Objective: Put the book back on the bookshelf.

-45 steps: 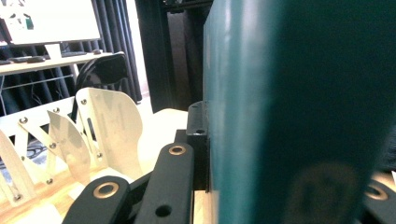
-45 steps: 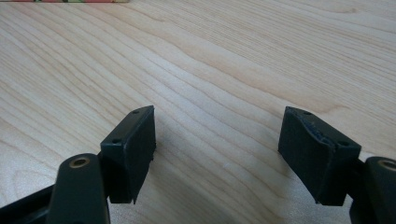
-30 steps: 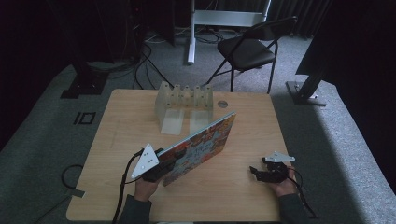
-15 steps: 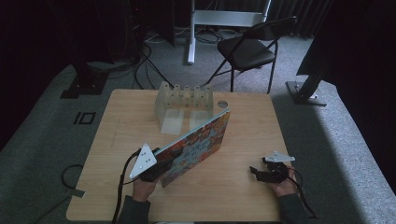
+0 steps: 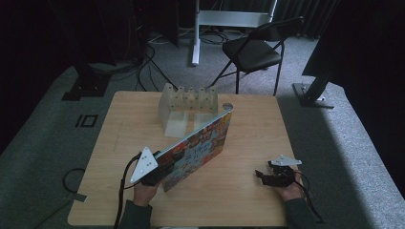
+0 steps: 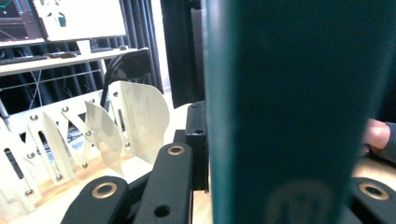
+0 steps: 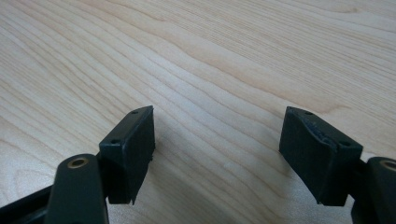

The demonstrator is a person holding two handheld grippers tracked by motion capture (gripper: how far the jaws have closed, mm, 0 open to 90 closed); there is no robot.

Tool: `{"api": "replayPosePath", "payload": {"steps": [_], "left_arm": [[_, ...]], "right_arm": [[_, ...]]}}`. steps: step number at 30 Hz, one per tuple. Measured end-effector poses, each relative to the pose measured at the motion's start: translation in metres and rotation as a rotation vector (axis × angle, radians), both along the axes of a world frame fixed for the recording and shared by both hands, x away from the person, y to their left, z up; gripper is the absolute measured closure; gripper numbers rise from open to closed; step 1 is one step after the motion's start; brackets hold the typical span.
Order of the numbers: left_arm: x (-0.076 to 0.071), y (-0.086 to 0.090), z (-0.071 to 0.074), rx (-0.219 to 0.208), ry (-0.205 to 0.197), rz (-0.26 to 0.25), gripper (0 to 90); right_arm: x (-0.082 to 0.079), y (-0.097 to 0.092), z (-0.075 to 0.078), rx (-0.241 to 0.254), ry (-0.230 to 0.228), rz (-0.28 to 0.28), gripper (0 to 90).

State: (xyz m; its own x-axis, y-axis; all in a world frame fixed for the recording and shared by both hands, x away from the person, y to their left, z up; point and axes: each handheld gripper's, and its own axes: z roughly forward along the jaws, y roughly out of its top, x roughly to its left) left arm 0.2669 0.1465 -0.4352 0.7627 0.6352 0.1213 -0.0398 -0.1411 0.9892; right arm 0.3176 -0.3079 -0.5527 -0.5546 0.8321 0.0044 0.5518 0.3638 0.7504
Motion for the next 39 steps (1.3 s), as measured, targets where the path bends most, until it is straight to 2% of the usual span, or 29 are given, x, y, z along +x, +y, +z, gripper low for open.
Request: {"api": "replayPosePath", "payload": {"steps": [21,39], "left_arm": [[-0.001,0.021,0.001,-0.003,0.010,0.046,79.4],[-0.003,0.031,0.000,-0.010,0.007,0.089,78.8]], "right_arm": [[0.000,0.000,0.000,-0.002,0.000,0.003,26.1],[0.000,0.000,0.000,-0.001,0.000,0.002,26.1]]}}
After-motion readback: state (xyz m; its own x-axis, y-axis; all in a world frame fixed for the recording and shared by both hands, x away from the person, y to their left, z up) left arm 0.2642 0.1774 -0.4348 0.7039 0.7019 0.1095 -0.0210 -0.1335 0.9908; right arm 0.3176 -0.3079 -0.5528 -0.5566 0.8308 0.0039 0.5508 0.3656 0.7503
